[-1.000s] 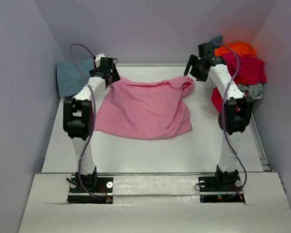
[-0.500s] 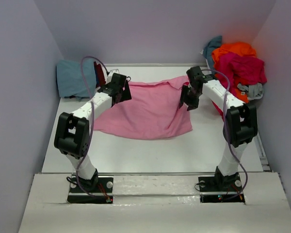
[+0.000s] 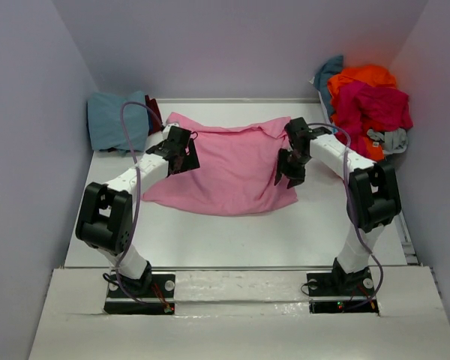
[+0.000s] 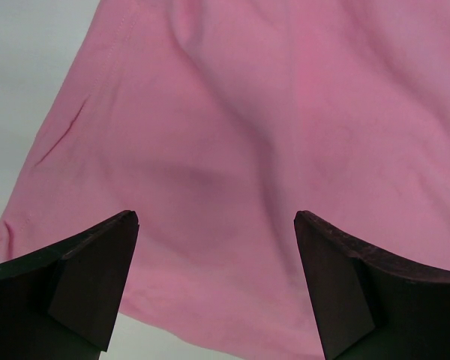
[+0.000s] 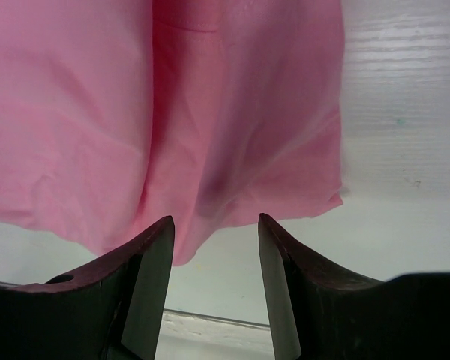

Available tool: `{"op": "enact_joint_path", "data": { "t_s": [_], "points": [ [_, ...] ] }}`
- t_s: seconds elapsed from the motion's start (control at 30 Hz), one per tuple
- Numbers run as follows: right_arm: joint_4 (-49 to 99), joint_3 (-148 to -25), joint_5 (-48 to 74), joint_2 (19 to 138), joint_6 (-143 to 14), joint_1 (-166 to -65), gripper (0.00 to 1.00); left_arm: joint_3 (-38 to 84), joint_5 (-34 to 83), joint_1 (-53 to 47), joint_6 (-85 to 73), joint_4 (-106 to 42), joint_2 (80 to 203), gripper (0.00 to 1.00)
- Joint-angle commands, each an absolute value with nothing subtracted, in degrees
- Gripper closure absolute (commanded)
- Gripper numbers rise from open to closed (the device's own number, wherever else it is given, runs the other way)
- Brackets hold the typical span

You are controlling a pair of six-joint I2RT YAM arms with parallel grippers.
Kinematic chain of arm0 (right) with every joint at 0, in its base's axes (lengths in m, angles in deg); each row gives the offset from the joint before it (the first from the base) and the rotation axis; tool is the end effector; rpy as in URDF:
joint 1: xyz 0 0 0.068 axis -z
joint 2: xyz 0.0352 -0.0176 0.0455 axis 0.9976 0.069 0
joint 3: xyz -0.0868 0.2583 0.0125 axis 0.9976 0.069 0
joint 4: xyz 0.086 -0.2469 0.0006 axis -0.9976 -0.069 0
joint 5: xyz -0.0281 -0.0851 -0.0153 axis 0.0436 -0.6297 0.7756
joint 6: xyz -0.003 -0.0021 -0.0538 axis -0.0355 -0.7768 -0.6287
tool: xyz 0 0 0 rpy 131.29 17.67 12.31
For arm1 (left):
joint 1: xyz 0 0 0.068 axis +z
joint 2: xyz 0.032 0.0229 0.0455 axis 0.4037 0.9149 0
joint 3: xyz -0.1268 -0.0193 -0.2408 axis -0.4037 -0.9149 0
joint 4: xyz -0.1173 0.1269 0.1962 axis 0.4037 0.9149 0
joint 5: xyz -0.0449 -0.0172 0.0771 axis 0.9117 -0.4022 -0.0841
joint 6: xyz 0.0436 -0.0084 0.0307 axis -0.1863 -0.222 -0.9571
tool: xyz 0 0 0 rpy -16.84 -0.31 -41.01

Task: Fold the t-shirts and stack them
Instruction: Flatten the tshirt out

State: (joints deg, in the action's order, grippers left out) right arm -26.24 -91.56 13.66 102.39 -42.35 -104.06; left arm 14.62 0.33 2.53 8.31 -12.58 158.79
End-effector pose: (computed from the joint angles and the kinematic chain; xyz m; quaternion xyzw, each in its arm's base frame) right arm 0.3432 0.1172 0.2155 0.0843 0.9865 0.1155 0.0804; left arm 0.3313 -0.1187 0.2324 -0.0909 0.9166 -0.0312 0.3881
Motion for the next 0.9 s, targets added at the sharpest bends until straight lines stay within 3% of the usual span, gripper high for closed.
{"op": "enact_joint_path", "data": {
  "t_s": [0.0, 0.27, 0.37, 0.87],
  "points": [
    [-24.1, -90.8, 15.2, 102.0, -41.5, -105.8, 0.46, 13.1, 0.8, 2.4, 9.1, -13.2, 157.1, 0.03],
    [-24.4, -91.3, 15.6, 103.2, -41.4, -107.5, 0.46, 11.4, 2.2, 2.4, 9.6, -13.5, 157.2, 0.03],
    [-25.6, -91.5, 15.6, 102.9, -41.4, -107.5, 0.53, 10.3, 3.0, 2.4, 9.6, -13.8, 156.9, 0.03],
    [-25.5, -86.6, 13.6, 100.5, -40.5, -108.0, 0.52, 7.0, 5.1, 2.4, 9.4, -15.2, 158.0, 0.03]
  ]
}}
